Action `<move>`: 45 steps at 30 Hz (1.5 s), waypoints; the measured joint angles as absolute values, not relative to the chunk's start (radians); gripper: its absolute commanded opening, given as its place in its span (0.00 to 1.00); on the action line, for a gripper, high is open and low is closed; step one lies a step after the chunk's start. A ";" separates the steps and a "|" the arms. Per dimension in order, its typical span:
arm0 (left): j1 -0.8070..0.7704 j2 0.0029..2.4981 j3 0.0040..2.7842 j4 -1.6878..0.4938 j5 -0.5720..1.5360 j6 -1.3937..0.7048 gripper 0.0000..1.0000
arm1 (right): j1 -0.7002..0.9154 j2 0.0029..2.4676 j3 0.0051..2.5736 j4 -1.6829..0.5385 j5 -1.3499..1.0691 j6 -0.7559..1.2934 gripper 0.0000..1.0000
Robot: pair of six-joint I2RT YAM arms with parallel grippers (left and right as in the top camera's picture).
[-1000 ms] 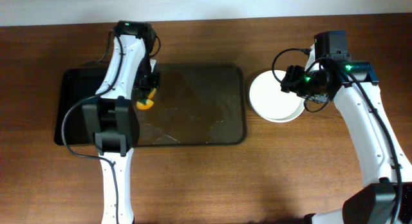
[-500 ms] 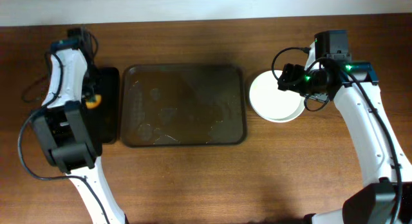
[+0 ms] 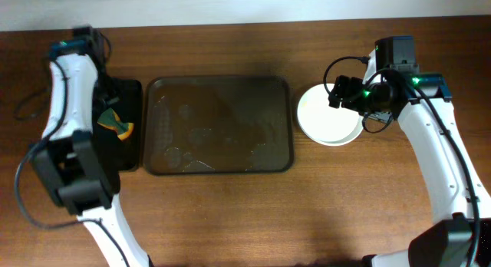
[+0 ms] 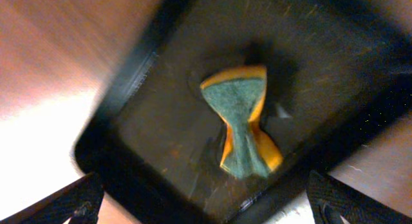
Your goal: Clean dirty plates on tray and stack at the side
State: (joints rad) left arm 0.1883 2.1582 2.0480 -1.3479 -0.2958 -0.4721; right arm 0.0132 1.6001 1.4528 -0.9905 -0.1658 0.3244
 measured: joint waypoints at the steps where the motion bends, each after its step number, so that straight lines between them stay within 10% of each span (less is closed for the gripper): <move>1: 0.186 2.119 2.063 -1.355 -0.296 -0.472 0.99 | 0.013 1.594 1.460 -1.011 -0.173 0.320 0.94; 6: 0.156 1.784 2.124 -1.391 -0.296 -0.472 0.99 | 0.013 1.442 1.601 -1.157 -0.186 0.263 0.94; 24: 0.157 1.780 2.119 -1.392 -0.285 -0.472 0.99 | 0.013 0.867 1.662 -1.301 -0.228 0.125 0.98; 37: 0.157 1.780 2.117 -1.393 -0.281 -0.472 0.99 | 0.011 0.236 0.372 -0.095 -0.171 0.036 0.98; 45: 0.157 1.782 2.117 -1.393 -0.281 -0.472 0.99 | 0.011 0.020 0.046 0.091 -0.169 0.029 0.98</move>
